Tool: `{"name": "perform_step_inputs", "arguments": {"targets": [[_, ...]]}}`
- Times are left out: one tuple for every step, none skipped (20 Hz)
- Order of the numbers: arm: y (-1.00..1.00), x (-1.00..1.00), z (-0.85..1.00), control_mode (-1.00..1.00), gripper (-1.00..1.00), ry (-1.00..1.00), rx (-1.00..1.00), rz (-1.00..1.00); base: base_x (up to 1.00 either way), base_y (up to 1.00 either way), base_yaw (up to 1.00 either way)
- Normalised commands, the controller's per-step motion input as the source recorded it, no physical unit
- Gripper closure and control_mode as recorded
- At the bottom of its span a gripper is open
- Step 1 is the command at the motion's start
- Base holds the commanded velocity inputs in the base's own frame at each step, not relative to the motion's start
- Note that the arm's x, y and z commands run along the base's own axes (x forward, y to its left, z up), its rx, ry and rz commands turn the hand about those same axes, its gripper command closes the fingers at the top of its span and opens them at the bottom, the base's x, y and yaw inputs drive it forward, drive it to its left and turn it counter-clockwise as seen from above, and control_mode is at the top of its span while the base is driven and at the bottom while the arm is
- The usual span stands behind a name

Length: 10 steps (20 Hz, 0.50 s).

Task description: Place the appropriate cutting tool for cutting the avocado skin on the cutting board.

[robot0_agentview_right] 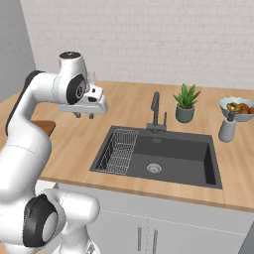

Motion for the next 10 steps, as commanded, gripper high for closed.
{"name": "perform_step_inputs", "arguments": {"targets": [[0.0,-0.06,0.0,-1.0,-1.0,0.0,0.0,0.0,0.0,0.0,0.0],[0.0,-0.37,0.0,-1.0,-1.0,0.0,0.0,0.0,0.0,0.0,0.0],[0.0,-0.49,0.0,-1.0,-1.0,0.0,0.0,0.0,0.0,0.0,0.0],[0.0,-0.62,0.0,-1.0,-1.0,0.0,0.0,0.0,0.0,0.0,0.0],[0.25,-0.89,-0.06,-1.0,-1.0,0.0,0.0,0.0,0.0,0.0,0.0],[0.79,-0.99,-0.16,-1.0,-1.0,0.0,-0.04,0.0,0.0,0.0,0.0],[0.83,-1.0,-0.09,-1.0,-1.0,0.0,-0.02,0.0,0.0,0.0,0.0],[0.86,-1.0,0.0,-1.0,-1.0,0.0,0.0,0.0,0.0,0.0,0.0],[0.94,-0.99,0.0,-1.0,-1.0,0.0,0.0,0.0,0.0,0.0,0.0],[1.0,-0.83,0.0,-1.0,-1.0,0.0,0.0,0.0,0.0,0.0,0.0]]}}
